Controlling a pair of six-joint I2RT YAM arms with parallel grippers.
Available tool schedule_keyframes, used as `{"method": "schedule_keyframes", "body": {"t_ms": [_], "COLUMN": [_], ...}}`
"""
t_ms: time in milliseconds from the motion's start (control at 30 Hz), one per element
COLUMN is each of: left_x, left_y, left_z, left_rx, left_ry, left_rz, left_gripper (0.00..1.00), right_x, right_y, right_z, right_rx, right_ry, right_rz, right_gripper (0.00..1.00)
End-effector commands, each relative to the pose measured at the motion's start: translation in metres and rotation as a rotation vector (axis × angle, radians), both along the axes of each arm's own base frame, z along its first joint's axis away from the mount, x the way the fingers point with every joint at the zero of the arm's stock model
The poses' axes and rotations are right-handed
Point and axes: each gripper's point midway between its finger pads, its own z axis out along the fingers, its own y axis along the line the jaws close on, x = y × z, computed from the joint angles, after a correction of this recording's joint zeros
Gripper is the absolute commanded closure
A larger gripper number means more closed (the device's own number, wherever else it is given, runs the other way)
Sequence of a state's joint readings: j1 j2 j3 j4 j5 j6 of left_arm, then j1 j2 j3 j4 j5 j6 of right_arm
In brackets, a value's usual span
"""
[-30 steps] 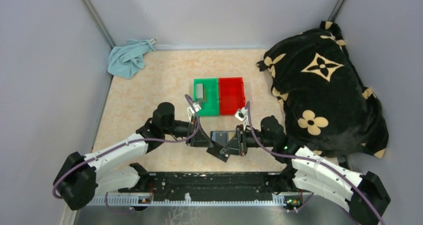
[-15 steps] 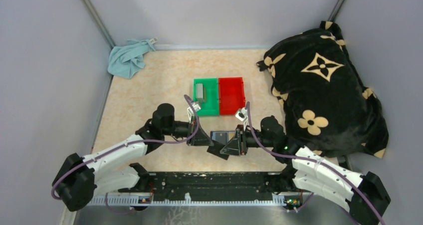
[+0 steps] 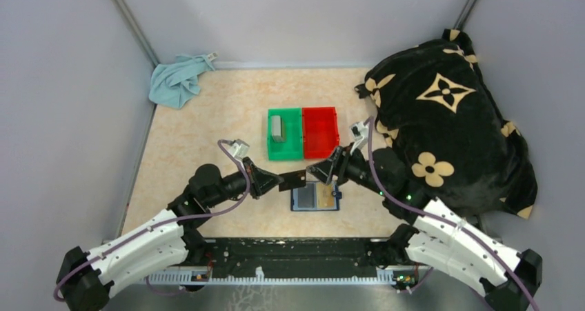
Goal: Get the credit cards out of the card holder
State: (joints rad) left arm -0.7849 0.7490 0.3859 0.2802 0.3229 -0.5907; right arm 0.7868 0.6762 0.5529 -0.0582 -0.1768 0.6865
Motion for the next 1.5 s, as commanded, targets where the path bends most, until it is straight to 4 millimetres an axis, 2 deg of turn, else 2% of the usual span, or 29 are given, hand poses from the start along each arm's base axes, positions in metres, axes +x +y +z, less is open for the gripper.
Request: {"method": "schedule_keyframes", "body": {"t_ms": [0, 133, 300, 400, 500, 667, 967, 1233, 1400, 1467], "left_x": [0.036, 0.056, 0.079, 0.088, 0.093, 0.095, 0.086, 0.087, 0.075, 0.075], "left_y": [0.025, 0.035, 0.027, 0.014, 0.005, -0.004, -0.002, 0.017, 0.028, 0.032], "left_z": [-0.005, -0.005, 0.003, 0.017, 0.024, 0.033, 0.037, 0.014, 0.017, 0.011], "left_rx": [0.047, 0.088, 0.168, 0.185, 0.187, 0.215, 0.234, 0.336, 0.239, 0.254], "left_ry": [-0.100, -0.183, -0.246, -0.299, -0.357, -0.441, -0.526, -0.522, -0.632, -0.664], "left_rz": [0.304, 0.425, 0.504, 0.534, 0.554, 0.565, 0.523, 0.555, 0.550, 0.558], "left_gripper": [1.00, 1.00, 1.00, 1.00, 1.00, 1.00, 1.00, 1.00, 1.00, 1.00], "right_x": [0.035, 0.057, 0.075, 0.086, 0.091, 0.094, 0.098, 0.104, 0.110, 0.113], "right_y": [0.001, 0.015, 0.038, 0.046, 0.052, 0.051, 0.063, 0.065, 0.072, 0.073], "right_z": [0.012, 0.028, 0.042, 0.041, 0.030, 0.013, 0.001, 0.029, 0.037, 0.035], "right_rx": [-0.049, -0.134, -0.212, -0.262, -0.314, -0.392, -0.395, -0.321, -0.292, -0.285], "right_ry": [0.063, 0.154, 0.247, 0.275, 0.310, 0.342, 0.381, 0.346, 0.331, 0.336], "right_rz": [-0.148, -0.191, -0.187, -0.193, -0.183, -0.210, -0.185, -0.212, -0.202, -0.199], "right_gripper": [0.41, 0.42, 0.40, 0.40, 0.42, 0.45, 0.45, 0.48, 0.50, 0.50]}}
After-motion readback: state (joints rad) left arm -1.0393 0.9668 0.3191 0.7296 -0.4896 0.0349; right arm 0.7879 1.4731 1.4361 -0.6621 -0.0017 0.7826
